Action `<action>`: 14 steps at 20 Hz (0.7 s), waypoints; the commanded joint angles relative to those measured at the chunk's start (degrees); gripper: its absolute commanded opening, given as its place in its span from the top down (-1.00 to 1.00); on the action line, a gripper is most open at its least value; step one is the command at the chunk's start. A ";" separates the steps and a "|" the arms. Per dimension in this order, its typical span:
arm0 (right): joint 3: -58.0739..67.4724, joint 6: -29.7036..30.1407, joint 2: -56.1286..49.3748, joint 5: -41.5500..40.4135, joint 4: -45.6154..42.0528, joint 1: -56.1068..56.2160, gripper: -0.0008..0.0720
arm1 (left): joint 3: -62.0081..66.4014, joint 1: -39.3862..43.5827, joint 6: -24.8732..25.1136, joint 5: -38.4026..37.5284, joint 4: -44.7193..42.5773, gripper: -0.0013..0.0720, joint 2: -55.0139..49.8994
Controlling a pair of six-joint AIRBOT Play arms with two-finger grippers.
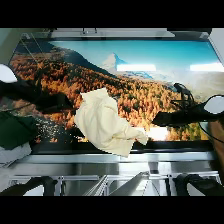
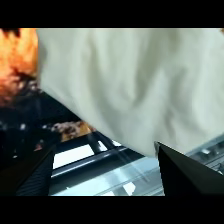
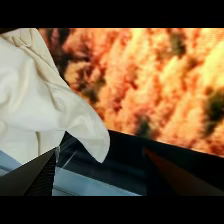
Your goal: Fold the shirts.
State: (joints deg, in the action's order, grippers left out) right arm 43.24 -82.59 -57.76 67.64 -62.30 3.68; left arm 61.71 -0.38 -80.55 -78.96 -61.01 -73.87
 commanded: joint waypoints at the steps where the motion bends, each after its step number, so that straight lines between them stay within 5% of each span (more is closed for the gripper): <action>1: -1.79 14.08 -8.15 -0.92 6.45 -1.31 -0.61 | -13.05 -3.56 12.81 11.19 10.38 -0.93 -4.48; 3: -1.77 22.21 -14.49 -3.02 12.33 -1.31 -0.61 | -13.90 -4.33 19.28 12.44 13.66 -0.94 -9.92; 7: -1.77 32.04 -25.00 -3.28 26.18 0.13 -0.61 | -8.31 -4.35 20.09 10.08 13.57 -0.92 -19.43; 9: -1.75 34.95 -27.96 -3.26 31.04 2.86 -0.61 | -3.91 -3.80 21.27 6.82 16.65 -0.49 -22.93; 11: -1.70 38.16 -29.86 -3.32 34.77 5.75 -0.61 | -0.15 -2.89 22.58 3.52 19.21 -0.44 -24.98; 12: -1.70 39.43 -30.38 -3.32 37.07 6.75 -0.57 | 1.38 -2.49 22.51 1.99 19.15 -0.22 -25.38; 13: -1.64 40.76 -30.42 -2.95 39.54 7.15 -0.10 | 2.34 -2.47 22.47 0.57 19.30 0.22 -25.33; 14: -1.03 43.36 -30.36 -1.03 41.66 7.04 0.82 | 3.15 -2.54 22.47 -1.55 20.44 0.75 -25.00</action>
State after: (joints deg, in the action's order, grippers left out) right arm 41.60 -46.02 -86.52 64.45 -29.28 9.04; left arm 61.34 -3.29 -59.22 -73.73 -44.69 -97.69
